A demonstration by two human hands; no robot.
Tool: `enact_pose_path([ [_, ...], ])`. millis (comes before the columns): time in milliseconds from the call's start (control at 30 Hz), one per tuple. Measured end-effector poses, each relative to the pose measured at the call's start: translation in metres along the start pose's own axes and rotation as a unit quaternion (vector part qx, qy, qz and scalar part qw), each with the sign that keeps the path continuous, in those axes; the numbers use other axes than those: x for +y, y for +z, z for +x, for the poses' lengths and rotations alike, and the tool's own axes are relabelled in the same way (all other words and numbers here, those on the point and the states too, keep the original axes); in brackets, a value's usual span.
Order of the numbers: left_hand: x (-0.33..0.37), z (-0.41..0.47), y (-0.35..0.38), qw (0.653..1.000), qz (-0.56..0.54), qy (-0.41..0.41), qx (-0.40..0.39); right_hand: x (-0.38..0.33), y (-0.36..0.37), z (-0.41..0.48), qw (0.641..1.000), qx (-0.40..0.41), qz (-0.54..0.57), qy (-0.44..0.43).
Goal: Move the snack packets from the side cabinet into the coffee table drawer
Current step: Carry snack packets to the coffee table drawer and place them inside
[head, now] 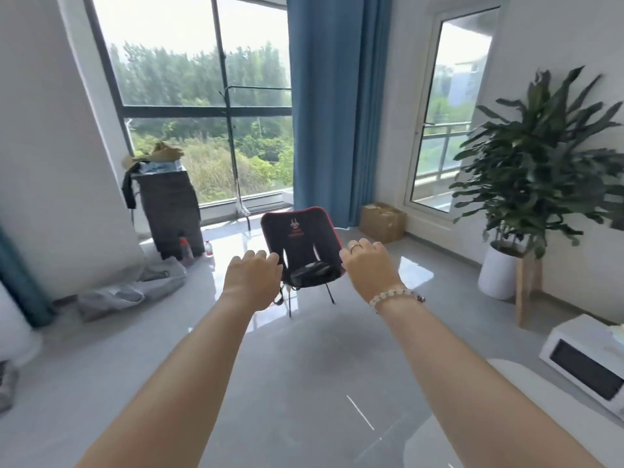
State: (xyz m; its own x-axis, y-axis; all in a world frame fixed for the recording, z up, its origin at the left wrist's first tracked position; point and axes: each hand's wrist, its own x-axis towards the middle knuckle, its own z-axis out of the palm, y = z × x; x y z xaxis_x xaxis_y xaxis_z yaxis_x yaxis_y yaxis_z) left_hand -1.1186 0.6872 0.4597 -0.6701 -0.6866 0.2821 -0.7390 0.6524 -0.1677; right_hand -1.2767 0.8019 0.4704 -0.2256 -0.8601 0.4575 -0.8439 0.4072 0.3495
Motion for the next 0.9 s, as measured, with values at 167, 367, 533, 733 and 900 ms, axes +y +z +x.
enact_pose_path([
  [167,-0.109,-0.005,0.025,0.995,0.044,-0.086,-0.021,-0.111,0.003,0.072,0.994,-0.029,0.102,-0.030],
  [367,-0.192,-0.006,0.055,0.983,0.024,-0.170,-0.059,-0.207,0.011,0.129,0.978,-0.040,0.178,-0.105],
  [533,-0.255,-0.002,0.089,0.966,0.023,-0.241,-0.094,-0.277,0.029,0.176,0.956,-0.038,0.241,-0.161],
  [733,-0.328,0.024,0.121,0.939,0.031,-0.327,-0.103,-0.351,0.060,0.249,0.923,-0.006,0.285,-0.258],
  [900,-0.380,0.051,0.137,0.907,0.039,-0.405,-0.109,-0.401,0.077,0.327,0.888,0.002,0.312,-0.337],
])
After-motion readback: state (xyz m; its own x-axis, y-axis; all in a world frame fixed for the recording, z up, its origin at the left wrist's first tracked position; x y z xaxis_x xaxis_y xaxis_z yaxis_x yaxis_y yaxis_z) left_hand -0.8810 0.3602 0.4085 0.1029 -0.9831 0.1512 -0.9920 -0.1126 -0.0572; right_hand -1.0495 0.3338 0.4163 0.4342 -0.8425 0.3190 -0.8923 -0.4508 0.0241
